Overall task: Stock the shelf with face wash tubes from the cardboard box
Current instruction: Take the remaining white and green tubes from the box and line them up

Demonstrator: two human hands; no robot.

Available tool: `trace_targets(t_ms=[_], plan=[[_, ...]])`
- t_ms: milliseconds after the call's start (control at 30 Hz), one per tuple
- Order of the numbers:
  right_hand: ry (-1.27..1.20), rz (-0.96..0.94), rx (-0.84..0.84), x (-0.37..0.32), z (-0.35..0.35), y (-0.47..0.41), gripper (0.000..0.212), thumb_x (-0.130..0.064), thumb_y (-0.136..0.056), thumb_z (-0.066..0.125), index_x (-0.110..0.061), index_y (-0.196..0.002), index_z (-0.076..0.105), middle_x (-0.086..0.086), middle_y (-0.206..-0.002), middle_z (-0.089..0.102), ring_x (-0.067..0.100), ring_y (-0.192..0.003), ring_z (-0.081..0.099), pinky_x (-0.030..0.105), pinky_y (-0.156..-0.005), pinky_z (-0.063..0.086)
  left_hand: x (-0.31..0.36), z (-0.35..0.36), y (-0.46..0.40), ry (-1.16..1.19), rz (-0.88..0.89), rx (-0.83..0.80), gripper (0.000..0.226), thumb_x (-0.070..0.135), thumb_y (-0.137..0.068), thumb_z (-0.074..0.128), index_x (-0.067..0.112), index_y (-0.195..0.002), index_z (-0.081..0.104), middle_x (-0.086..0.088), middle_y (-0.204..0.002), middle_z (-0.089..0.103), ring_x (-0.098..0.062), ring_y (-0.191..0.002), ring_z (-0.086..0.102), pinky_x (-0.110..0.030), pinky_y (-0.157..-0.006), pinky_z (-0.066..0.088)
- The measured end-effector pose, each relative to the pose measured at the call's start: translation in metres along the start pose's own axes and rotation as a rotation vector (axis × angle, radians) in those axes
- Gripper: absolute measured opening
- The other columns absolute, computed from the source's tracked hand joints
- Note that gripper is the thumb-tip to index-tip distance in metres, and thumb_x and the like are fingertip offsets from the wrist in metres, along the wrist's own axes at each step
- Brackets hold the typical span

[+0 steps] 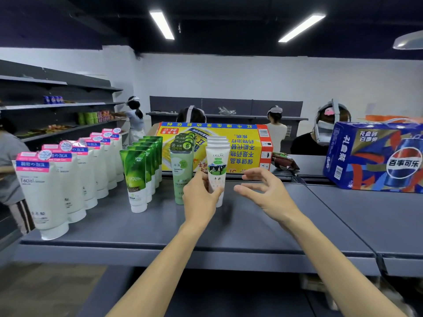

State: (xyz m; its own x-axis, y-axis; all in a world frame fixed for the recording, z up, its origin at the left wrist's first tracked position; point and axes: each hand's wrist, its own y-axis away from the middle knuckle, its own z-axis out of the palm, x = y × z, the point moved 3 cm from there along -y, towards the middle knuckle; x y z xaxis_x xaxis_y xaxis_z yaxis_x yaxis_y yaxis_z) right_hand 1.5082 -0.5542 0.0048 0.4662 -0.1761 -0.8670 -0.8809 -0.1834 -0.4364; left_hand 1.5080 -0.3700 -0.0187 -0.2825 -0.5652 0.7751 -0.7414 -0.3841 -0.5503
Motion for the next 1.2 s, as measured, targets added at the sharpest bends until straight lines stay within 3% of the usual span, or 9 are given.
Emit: trace_targets(t_ms=[367,833,1000,1200], plan=[[-0.009,0.011,-0.006,0.005,0.0,0.0,0.045,-0.032,-0.072,0.087,-0.027,-0.11,0.063,-0.01,-0.114,0.068,0.006,-0.099,0.071,0.034,-0.092,0.056,-0.001,0.003,-0.003,0.015,-0.014,-0.008,0.027,0.02,-0.075,0.083,0.018,-0.089,0.06,0.008,-0.081,0.067,-0.018,-0.082,0.066,-0.046,-0.079,0.054],[0.041,0.032,-0.017,0.005,0.004,0.005,0.047,-0.037,-0.071,0.087,-0.029,-0.11,0.062,-0.012,-0.113,0.068,0.003,-0.099,0.07,0.031,-0.085,0.057,0.005,0.001,0.002,0.0,-0.013,-0.017,0.026,0.02,-0.076,0.08,0.017,-0.092,0.06,0.003,-0.086,0.069,-0.019,-0.083,0.065,-0.045,-0.079,0.054],[0.064,0.045,-0.001,0.002,0.001,0.013,0.043,-0.036,-0.074,0.086,-0.029,-0.109,0.062,-0.011,-0.115,0.067,0.004,-0.099,0.07,0.03,-0.082,0.057,0.008,-0.009,0.01,-0.064,0.028,-0.021,0.037,0.031,-0.076,0.081,0.019,-0.104,0.059,0.001,-0.098,0.067,-0.021,-0.094,0.063,-0.046,-0.083,0.053],[0.078,0.046,0.032,-0.016,0.01,0.031,0.042,-0.032,-0.077,0.084,-0.026,-0.111,0.061,-0.008,-0.115,0.068,0.007,-0.098,0.071,0.024,-0.08,0.052,0.02,-0.042,0.024,-0.092,0.089,-0.087,0.046,0.028,-0.079,0.076,0.02,-0.122,0.06,0.001,-0.104,0.065,-0.02,-0.099,0.063,-0.041,-0.087,0.052]])
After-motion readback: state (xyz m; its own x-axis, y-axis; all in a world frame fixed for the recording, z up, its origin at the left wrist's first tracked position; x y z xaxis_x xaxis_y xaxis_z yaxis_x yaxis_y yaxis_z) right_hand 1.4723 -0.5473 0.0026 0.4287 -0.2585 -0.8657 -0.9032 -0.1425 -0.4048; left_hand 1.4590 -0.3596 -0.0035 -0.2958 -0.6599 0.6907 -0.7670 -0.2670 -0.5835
